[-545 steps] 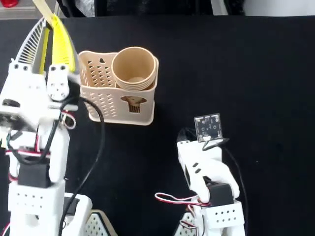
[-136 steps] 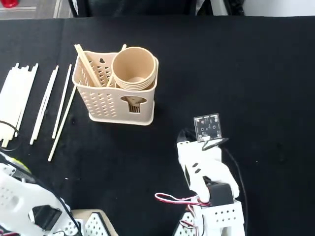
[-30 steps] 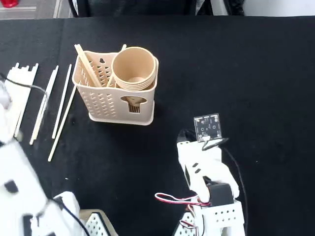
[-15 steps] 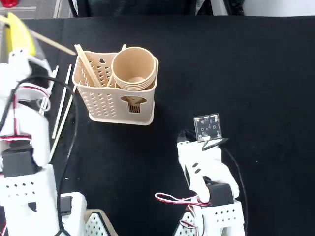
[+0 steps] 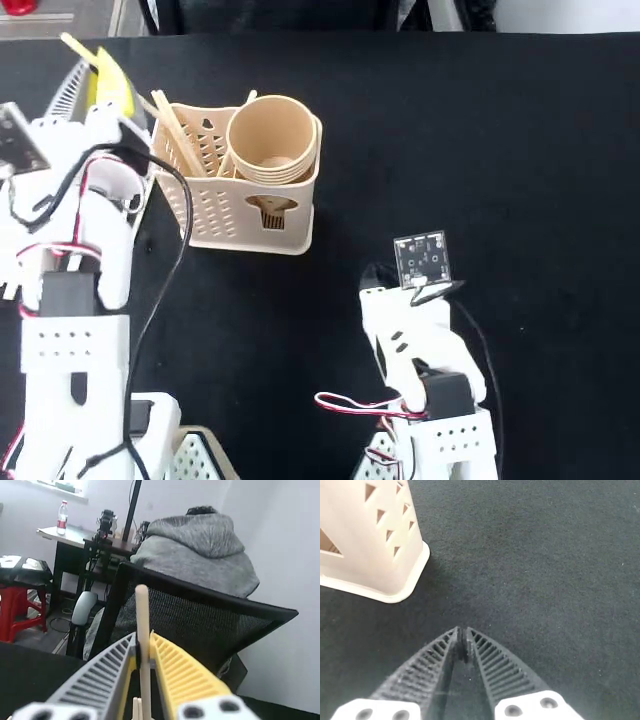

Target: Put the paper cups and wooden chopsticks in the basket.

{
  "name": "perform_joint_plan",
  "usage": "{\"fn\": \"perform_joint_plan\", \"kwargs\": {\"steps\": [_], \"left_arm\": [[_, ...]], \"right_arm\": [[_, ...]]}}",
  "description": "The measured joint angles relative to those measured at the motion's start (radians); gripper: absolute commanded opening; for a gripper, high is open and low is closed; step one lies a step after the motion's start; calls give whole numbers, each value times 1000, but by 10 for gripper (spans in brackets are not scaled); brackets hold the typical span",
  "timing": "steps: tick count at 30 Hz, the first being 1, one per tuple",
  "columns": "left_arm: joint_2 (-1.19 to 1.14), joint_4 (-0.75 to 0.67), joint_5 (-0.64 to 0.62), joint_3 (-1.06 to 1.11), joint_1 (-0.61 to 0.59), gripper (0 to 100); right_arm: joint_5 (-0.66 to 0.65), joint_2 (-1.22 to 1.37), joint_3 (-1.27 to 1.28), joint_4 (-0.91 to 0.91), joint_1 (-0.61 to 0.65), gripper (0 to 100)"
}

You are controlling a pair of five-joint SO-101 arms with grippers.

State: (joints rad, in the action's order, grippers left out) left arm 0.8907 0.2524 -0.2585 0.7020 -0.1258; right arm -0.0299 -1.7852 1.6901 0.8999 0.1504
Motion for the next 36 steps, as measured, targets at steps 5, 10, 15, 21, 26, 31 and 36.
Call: {"fn": "perform_joint_plan", "kwargs": {"steps": [5,10,15,21,26,31,36], "left_arm": [[-11,61,-2,12,2,223],[-26,416,0,-106,2,337],[-89,740,14,-324,2,335],[-279,994,114,-618,-107,335],[-546,1168,258,-818,-265,335],[-816,1252,491,-956,-367,259],[-1056,1206,741,-1037,-400,213]], "right_arm": [[0,0,0,0,0,15],[0,0,0,0,0,15],[0,0,0,0,0,15],[0,0,0,0,0,15],[0,0,0,0,0,15],[0,0,0,0,0,15],[0,0,0,0,0,15]]}}
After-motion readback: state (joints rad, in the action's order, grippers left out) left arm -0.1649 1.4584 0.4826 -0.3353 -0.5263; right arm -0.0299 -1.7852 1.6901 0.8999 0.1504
